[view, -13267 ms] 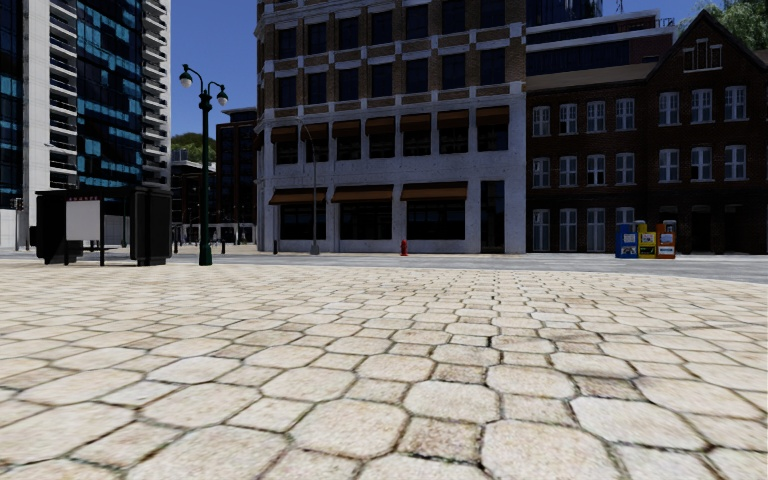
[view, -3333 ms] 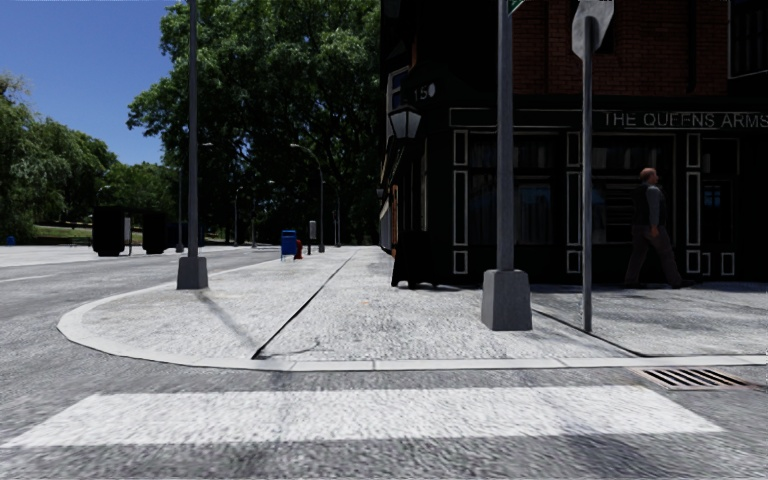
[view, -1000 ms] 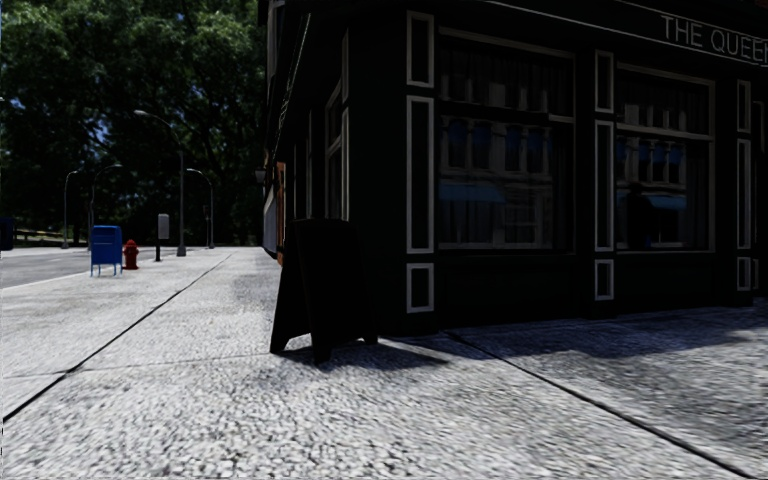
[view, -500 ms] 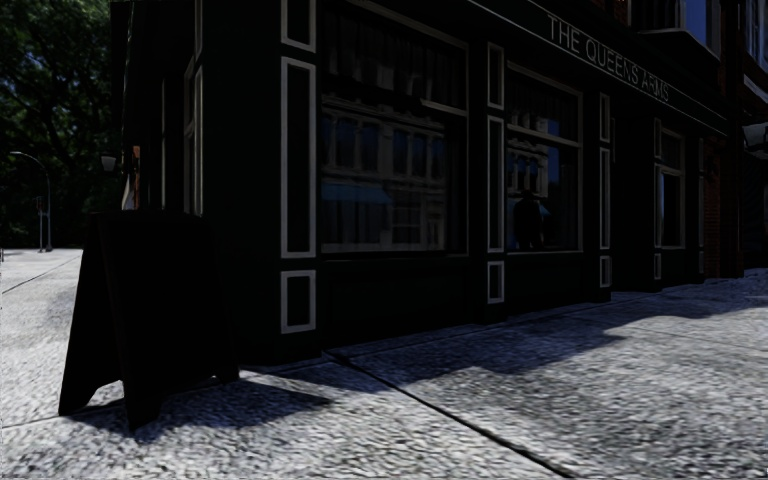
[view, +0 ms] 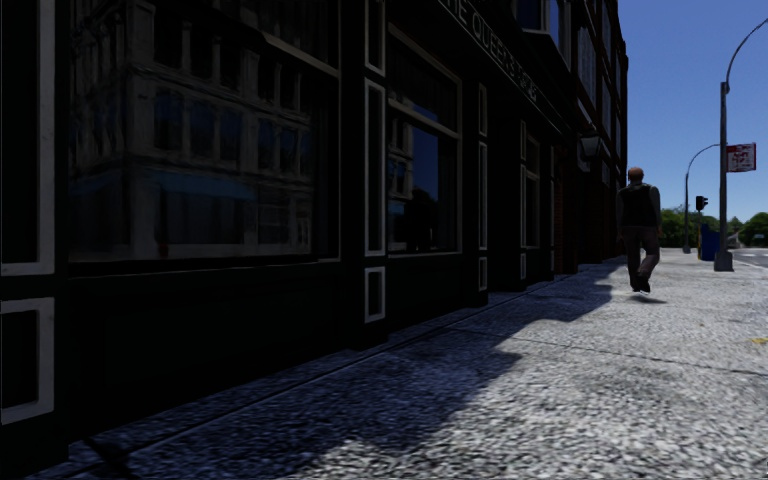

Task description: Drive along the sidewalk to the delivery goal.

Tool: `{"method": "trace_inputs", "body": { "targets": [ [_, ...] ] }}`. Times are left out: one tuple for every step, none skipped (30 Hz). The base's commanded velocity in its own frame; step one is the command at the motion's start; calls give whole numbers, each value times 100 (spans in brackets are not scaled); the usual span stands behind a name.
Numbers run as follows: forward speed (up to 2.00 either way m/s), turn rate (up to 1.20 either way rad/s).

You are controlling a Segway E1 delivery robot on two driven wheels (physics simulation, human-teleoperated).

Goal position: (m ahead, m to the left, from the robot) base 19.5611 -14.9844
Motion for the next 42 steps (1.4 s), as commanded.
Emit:
{"method": "trace_inputs", "body": {
  "targets": [
    [200,-81],
    [200,-81],
    [200,-81],
    [200,-81],
    [200,-81],
    [200,-81],
    [200,-81],
    [200,-81],
    [200,-81],
    [200,-81],
    [200,-81],
    [200,-81],
    [200,-81],
    [200,-81],
    [200,-81],
    [200,-81],
    [200,-81],
    [200,-81],
    [200,-64],
    [200,0],
    [200,0],
    [200,0],
    [200,0],
    [200,0],
    [200,0],
    [200,0],
    [200,0],
    [200,0],
    [200,0],
    [200,0],
    [200,0],
    [200,0],
    [200,0],
    [200,0],
    [200,0],
    [200,0],
    [200,0],
    [200,0],
    [200,0],
    [200,0],
    [200,0],
    [200,0]
  ]
}}
